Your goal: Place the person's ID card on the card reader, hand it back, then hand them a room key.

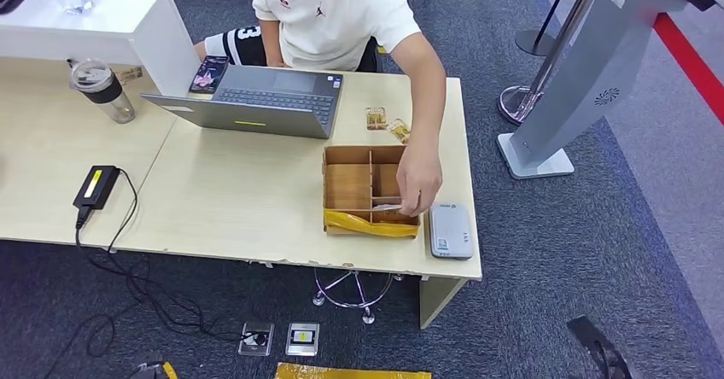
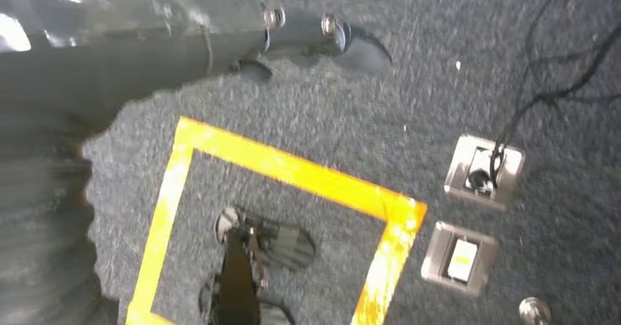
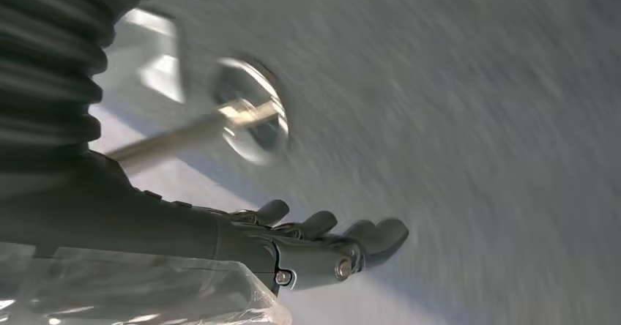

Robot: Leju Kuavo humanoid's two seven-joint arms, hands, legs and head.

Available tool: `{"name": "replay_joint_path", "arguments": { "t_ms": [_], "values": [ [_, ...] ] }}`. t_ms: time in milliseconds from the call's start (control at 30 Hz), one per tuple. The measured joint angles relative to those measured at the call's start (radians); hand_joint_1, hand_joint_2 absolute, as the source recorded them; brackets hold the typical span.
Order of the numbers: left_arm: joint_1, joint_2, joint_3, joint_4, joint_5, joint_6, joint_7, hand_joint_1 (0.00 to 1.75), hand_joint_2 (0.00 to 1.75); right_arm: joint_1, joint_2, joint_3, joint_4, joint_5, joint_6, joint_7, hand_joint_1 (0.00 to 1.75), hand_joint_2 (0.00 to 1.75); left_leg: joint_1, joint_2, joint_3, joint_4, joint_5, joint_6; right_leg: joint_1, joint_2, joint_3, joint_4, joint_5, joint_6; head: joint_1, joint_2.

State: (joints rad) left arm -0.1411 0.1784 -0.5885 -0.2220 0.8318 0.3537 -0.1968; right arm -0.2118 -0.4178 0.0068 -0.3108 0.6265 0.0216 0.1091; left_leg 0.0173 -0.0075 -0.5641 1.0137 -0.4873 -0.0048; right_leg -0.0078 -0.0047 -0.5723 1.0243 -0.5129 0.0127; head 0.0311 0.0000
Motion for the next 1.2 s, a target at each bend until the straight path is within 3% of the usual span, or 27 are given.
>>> {"name": "replay_joint_path", "arguments": {
  "t_ms": [33,100,133,333,633,1200],
  "values": [
    [-0.001,0.003,-0.001,0.0,-0.004,-0.011,0.0,0.0,1.75,0.016,0.007,-0.003,0.012,0.017,0.103,0.011,0.0,1.75,0.0,0.0,0.0,0.0,0.0,0.0,0.0,0.0,0.0,0.0,0.0,0.0,0.0,0.0],
    [-0.001,0.01,-0.001,0.0,-0.005,-0.021,0.003,0.0,1.75,0.039,0.023,0.001,0.027,0.068,0.245,-0.003,0.0,1.75,0.0,0.0,0.0,0.0,0.0,0.0,0.0,0.0,0.0,0.0,0.0,0.0,0.0,0.0],
    [-0.002,0.013,-0.002,0.0,-0.001,-0.019,0.007,0.0,1.75,0.047,0.031,0.004,0.03,0.09,0.272,-0.017,0.0,1.75,0.0,0.0,-0.001,0.0,0.0,0.0,0.0,0.0,0.0,0.001,0.0,0.0,0.0,0.0],
    [-0.015,0.013,0.0,0.0,0.034,0.025,0.031,0.0,1.75,0.003,0.072,0.04,0.034,0.196,0.175,-0.03,0.0,1.75,0.0,0.005,0.002,0.0,0.001,0.0,-0.001,0.005,0.0,0.001,0.002,0.0,0.0,0.0],
    [-0.02,0.013,0.001,0.0,0.035,0.036,0.032,0.0,1.75,-0.026,0.119,0.1,0.035,0.214,0.082,0.004,0.0,1.75,-0.001,0.004,0.002,0.0,0.001,0.0,-0.001,0.004,0.001,0.002,0.002,0.0,0.0,0.0],
    [-0.022,0.013,0.001,0.001,0.026,0.039,0.032,0.0,1.75,-0.061,0.148,0.141,0.035,0.221,0.089,0.011,0.0,1.75,-0.001,0.004,0.002,0.0,0.001,0.0,-0.001,0.004,0.001,0.002,0.002,0.0,0.0,0.0]
  ]
}}
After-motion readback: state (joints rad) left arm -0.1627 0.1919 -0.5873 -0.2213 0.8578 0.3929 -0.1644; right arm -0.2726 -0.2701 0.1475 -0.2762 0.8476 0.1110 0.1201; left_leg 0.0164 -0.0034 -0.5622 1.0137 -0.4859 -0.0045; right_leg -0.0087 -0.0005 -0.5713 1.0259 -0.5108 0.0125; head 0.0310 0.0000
